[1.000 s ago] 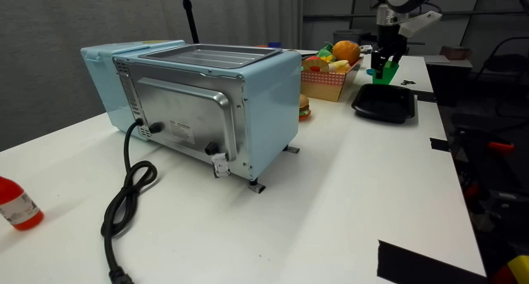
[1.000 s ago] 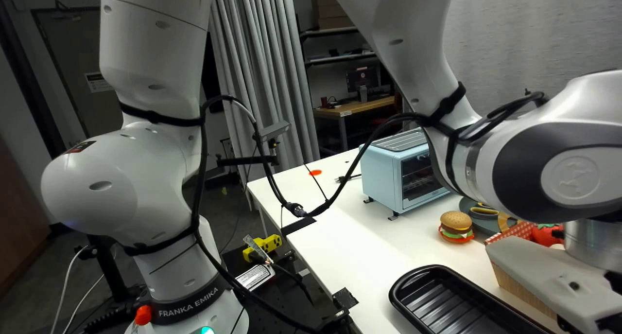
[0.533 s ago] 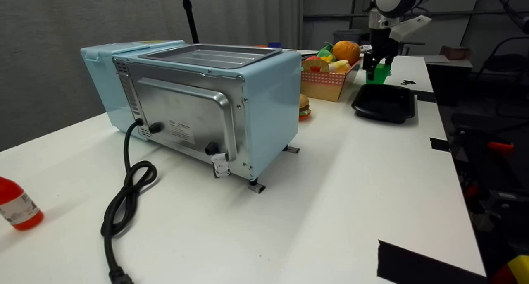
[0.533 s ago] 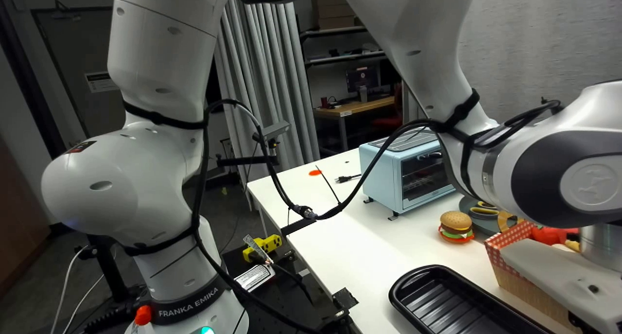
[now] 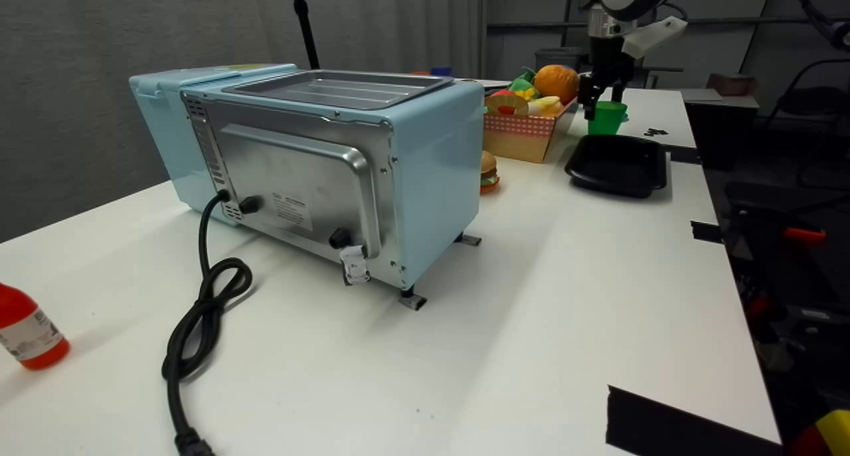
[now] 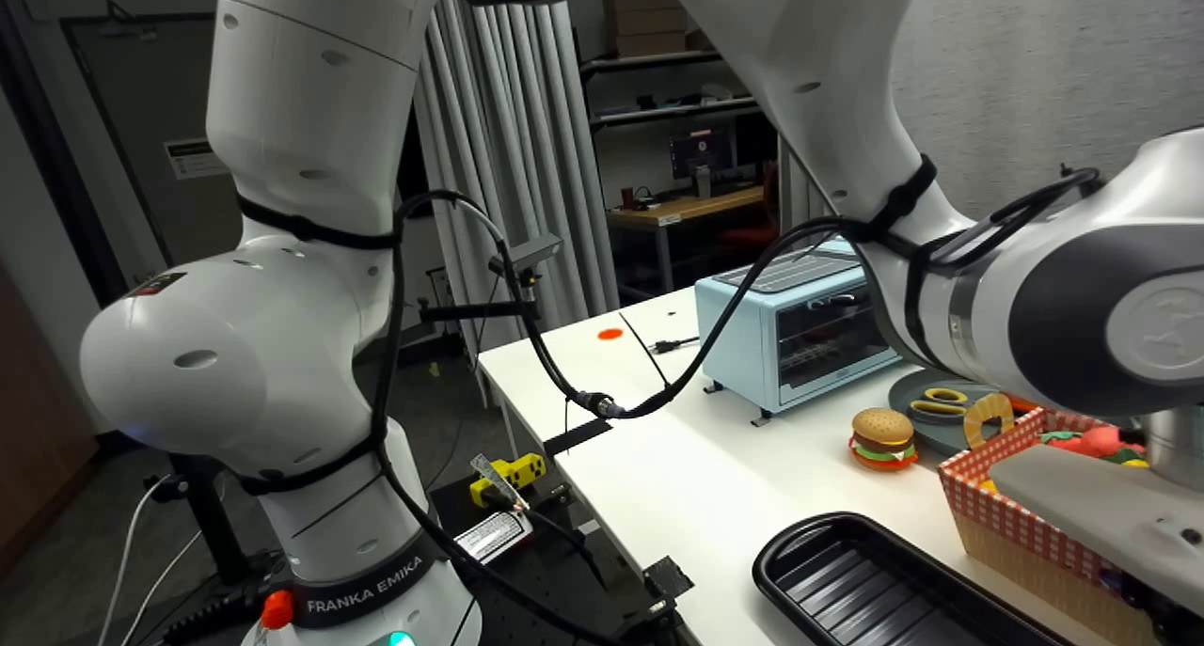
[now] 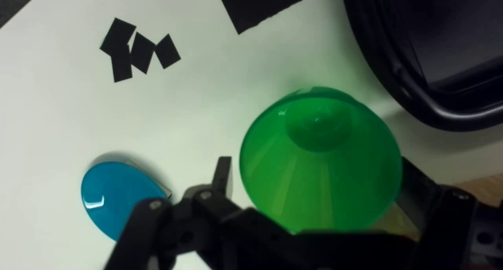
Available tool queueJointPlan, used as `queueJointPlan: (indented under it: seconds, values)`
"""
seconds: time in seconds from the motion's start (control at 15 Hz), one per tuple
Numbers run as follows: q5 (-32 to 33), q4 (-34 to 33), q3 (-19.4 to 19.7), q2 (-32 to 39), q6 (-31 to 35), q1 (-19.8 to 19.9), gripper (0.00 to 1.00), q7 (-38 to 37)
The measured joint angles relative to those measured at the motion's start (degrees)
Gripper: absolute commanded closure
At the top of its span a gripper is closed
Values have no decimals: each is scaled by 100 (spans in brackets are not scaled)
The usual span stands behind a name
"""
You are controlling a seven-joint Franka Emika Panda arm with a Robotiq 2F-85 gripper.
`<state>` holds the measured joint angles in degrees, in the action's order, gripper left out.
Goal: Pour the contents of the green cup into the brown box
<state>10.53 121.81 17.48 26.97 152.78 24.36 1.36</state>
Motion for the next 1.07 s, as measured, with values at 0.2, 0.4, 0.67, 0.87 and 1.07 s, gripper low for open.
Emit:
queueJointPlan:
  seconds: [0.2, 0.4, 0.67, 0.87, 1.07]
  values:
    - [-4, 46, 0, -245, -4, 1, 0, 226]
    - [-52, 241, -15, -686, -4, 1, 0, 551]
    - [-276, 646, -95, -1406, -13, 1, 0, 1103]
    - [-677, 912, -239, -1930, -17, -7, 0, 1559]
    - [-1233, 1067, -390, -2383, -17, -121, 0, 1910]
